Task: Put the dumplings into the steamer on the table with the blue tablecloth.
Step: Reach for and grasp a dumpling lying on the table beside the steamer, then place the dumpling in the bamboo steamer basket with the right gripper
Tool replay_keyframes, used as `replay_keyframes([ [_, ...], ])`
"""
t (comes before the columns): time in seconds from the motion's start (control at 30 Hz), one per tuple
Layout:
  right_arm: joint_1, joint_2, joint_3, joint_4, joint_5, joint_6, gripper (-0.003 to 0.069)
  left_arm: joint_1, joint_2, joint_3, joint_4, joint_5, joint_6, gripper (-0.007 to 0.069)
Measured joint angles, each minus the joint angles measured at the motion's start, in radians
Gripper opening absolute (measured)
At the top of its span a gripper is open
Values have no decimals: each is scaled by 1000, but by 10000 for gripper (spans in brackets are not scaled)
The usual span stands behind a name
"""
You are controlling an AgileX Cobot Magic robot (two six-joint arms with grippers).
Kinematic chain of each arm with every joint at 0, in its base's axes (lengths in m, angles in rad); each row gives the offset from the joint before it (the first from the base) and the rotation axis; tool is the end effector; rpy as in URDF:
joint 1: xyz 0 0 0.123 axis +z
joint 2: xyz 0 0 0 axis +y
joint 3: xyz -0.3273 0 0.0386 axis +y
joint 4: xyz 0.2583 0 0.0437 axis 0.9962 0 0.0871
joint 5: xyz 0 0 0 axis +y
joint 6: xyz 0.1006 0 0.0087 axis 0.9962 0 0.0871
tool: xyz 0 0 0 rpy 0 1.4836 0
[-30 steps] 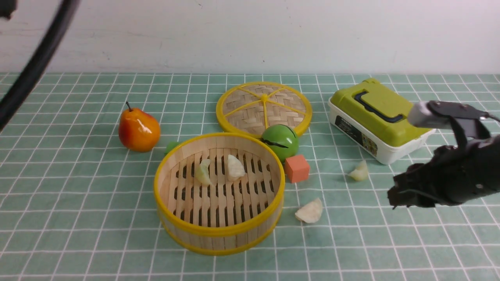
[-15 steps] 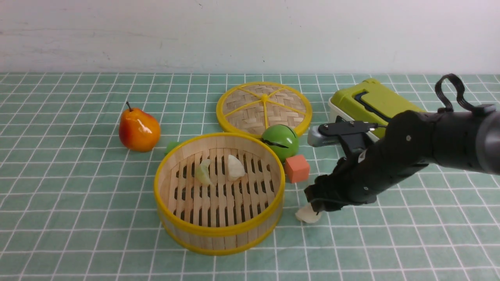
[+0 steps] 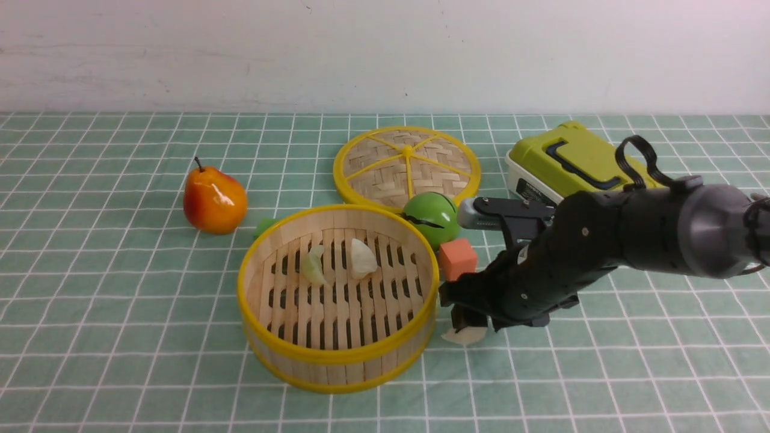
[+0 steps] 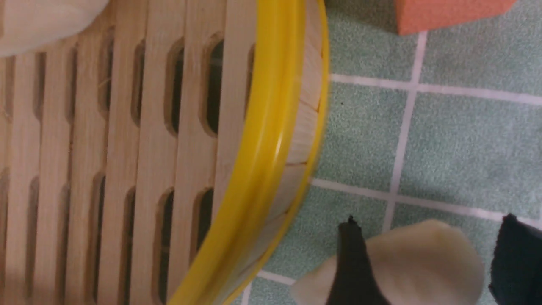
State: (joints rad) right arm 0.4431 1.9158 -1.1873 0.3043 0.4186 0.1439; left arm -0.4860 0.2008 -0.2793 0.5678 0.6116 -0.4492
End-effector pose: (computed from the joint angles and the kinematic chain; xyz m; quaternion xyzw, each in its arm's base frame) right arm 0.3735 0.1909 0.1920 -0.0254 0.9633 0.1628 0.2117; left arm 0.0417 0.0133 0.2553 0.1232 0.8100 -0.0001 0.5734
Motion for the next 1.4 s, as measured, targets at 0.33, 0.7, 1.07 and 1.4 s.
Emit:
replay_keyframes([
  [0.33,4,-54,-5,-122,48,-76,53,0,0,0,18,-8,-1,-14],
  [0.7,4,-191,-26,-219,166,-102,-11,0,0,0,22,-8,-2,-13],
  [1.07,16,-239,-232,17,243,-233,-11,0,0,0,26,-10,-2,-12],
  [1.4,186,-12,-338,364,222,-792,-11,0,0,0,26,-10,-2,-6],
])
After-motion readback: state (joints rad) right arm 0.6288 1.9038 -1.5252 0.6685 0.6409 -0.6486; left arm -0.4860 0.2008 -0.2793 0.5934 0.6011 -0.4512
